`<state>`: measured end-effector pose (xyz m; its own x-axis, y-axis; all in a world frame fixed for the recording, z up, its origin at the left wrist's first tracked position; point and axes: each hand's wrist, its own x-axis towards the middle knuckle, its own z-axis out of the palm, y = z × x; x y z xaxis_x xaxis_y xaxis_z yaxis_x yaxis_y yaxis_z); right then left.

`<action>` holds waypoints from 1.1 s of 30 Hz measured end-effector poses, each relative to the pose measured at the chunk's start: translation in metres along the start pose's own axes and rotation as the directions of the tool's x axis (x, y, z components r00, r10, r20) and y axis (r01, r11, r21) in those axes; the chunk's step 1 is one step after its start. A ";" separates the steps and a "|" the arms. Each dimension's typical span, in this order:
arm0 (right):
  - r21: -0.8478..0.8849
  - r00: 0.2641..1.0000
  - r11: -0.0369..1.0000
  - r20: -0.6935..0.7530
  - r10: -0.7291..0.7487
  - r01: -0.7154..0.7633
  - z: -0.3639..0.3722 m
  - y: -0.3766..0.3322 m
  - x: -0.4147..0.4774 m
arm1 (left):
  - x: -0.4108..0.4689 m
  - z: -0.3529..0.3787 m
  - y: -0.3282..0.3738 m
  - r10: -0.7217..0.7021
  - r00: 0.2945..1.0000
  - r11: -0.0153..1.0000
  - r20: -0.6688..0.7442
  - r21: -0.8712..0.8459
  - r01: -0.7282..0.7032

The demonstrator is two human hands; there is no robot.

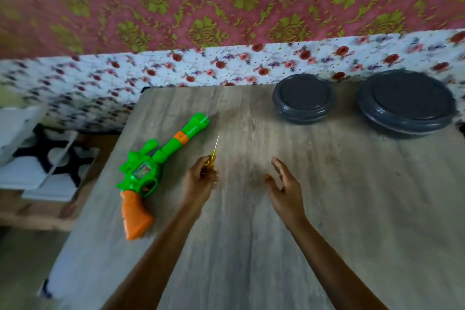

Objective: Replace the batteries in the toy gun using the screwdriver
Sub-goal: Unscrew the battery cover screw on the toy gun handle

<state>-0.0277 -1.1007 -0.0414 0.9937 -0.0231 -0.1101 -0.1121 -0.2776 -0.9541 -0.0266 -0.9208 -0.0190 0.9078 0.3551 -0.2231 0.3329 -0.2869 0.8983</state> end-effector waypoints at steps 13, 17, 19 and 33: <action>-0.195 0.890 0.868 0.121 -0.440 0.456 0.064 0.023 0.032 | 0.029 -0.081 -0.088 0.322 0.946 0.937 0.026 0.137 -0.323; -0.278 0.855 0.809 0.148 -0.497 0.519 0.060 0.033 0.016 | 0.014 -0.083 -0.101 0.417 0.909 0.901 0.003 0.127 -0.414; -0.298 0.846 0.795 0.115 -0.520 0.529 0.056 0.035 -0.008 | -0.006 -0.088 -0.104 0.454 0.890 0.890 -0.048 0.077 -0.450; -0.120 0.868 0.860 0.044 -0.495 0.497 0.071 0.032 -0.159 | -0.124 -0.152 -0.135 0.386 0.873 0.920 -0.299 0.186 -0.344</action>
<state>-0.1898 -1.0377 -0.0737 0.9173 0.1600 0.3647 0.3982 -0.3649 -0.8416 -0.2232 -0.7908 -0.0546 0.8447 0.4648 0.2654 0.0418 -0.5517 0.8330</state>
